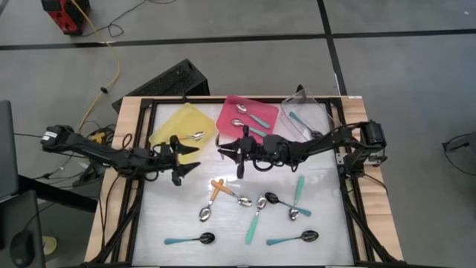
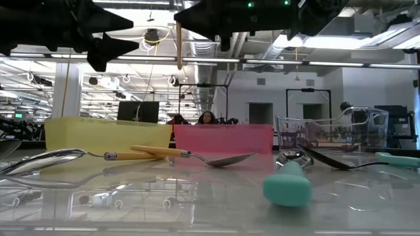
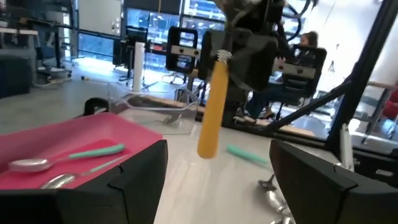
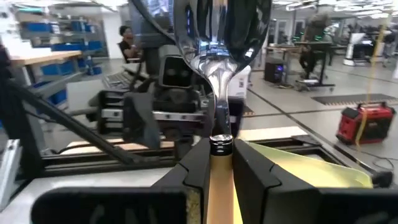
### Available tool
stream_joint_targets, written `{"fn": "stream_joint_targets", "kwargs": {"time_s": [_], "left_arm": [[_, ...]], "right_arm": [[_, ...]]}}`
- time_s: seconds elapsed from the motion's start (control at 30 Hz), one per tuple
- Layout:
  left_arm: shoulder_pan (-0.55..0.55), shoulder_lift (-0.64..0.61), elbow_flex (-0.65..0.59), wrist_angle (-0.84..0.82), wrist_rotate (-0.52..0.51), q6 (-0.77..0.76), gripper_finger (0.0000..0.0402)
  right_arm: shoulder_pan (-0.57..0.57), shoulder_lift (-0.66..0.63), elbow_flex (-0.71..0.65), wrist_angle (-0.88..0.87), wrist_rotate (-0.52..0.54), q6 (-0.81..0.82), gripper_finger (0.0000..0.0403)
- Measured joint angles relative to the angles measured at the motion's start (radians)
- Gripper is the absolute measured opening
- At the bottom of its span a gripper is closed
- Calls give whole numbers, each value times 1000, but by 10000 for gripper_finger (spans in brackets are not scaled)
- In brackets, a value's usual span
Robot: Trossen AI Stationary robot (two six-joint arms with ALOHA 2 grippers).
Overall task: Sort silverware by color (type)
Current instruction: Put the yellow spoon into the yellow bin
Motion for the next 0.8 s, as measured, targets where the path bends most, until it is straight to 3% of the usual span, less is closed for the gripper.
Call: {"fn": "stream_joint_targets", "kwargs": {"time_s": [0.17,0.6,0.8], "left_arm": [[36,85,8,100,42,-4,268],[114,305,118,128,187,20,268],[138,386,119,283,254,18,268]], "right_arm": [[-1,0,0,19,-21,-2,76],[16,65,11,99,-45,-1,77],[19,64,11,122,-73,-1,77]]}}
